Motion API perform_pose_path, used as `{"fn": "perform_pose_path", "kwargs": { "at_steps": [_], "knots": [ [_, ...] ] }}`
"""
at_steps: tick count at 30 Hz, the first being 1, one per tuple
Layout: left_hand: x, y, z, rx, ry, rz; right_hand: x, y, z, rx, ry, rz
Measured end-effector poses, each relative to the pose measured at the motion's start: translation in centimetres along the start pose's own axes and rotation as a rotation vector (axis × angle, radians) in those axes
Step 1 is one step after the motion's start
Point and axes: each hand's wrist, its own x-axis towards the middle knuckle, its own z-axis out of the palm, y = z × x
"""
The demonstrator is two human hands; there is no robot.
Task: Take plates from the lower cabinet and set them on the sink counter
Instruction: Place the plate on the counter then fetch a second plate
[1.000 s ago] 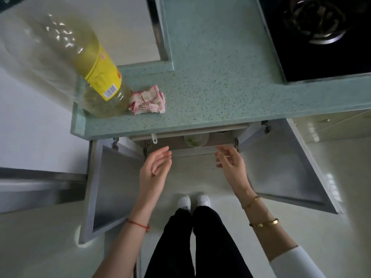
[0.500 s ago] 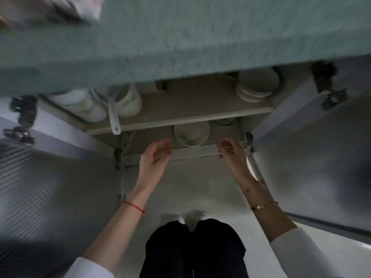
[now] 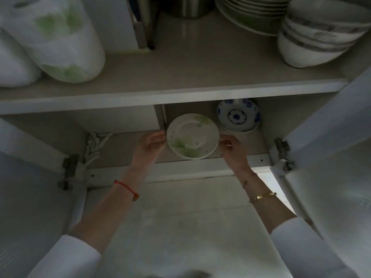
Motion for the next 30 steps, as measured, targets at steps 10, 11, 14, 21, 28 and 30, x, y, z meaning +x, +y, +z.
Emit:
{"fn": "perform_pose_path", "kwargs": {
  "at_steps": [10,11,14,21,28,30],
  "knots": [
    [9.1,-5.2,3.2,0.214,0.045,-0.031,6.3,2.8,3.2,-0.193,0.039,-0.068],
    [9.3,-5.5,3.4,0.234,0.055,-0.019,6.6,3.0,3.4,-0.221,0.041,-0.074],
    [9.9,-6.2,4.0,0.336,0.03,0.016,7.4,3.5,3.8,-0.307,0.037,-0.068],
    [10.4,-7.0,4.9,0.371,0.046,0.013,7.7,3.9,4.4,-0.321,0.047,-0.097],
    [9.8,-6.9,5.1,0.333,0.098,-0.034,7.9,4.3,4.5,-0.183,0.094,0.025],
    [9.4,-6.8,5.1,0.307,0.093,-0.027,7.8,4.3,4.4,-0.137,0.094,0.043]
  ]
}}
